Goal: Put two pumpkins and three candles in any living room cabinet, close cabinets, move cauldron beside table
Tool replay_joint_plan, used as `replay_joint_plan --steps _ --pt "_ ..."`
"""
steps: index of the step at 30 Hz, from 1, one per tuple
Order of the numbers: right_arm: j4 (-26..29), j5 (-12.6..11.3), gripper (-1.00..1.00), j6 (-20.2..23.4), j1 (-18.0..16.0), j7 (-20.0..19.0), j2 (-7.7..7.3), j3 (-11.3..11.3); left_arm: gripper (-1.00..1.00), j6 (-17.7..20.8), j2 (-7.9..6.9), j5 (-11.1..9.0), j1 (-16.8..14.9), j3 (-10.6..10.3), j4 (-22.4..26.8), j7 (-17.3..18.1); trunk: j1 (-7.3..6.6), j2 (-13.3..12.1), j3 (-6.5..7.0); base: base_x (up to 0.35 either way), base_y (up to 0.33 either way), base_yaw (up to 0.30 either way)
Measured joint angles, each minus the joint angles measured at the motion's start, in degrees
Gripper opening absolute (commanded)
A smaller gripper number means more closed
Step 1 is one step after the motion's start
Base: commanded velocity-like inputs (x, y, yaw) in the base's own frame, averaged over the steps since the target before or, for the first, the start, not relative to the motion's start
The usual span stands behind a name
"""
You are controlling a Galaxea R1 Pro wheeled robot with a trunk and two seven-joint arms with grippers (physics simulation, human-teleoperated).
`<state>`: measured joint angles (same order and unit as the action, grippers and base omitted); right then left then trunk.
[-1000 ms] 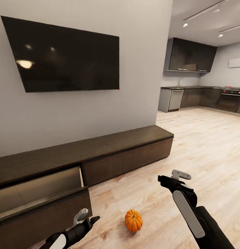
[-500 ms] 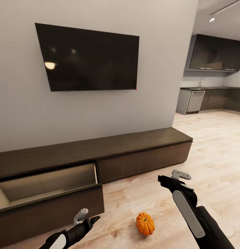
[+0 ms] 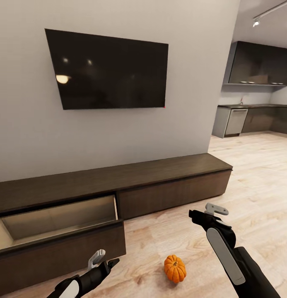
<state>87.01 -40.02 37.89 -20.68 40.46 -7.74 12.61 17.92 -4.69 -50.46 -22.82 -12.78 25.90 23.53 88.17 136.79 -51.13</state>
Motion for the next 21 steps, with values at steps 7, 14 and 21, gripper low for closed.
replay_joint_plan --steps 7,14,21 --pt "-0.1 0.0 1.00 0.0 0.0 0.0 0.06 0.0 1.00 0.0 0.00 0.0 0.0 0.0 0.0 0.0 0.00 0.0 0.00 0.000 0.000 -0.001" --pt "0.0 0.0 1.00 0.0 0.0 0.0 0.06 0.0 1.00 0.0 0.00 0.0 0.0 0.0 0.0 0.0 0.01 0.0 0.00 -0.041 0.000 0.000" --pt "0.0 0.0 1.00 0.0 0.0 0.0 0.06 0.0 1.00 0.0 -0.02 0.0 0.0 0.0 0.0 0.0 0.03 0.0 0.00 -0.297 0.000 0.000"
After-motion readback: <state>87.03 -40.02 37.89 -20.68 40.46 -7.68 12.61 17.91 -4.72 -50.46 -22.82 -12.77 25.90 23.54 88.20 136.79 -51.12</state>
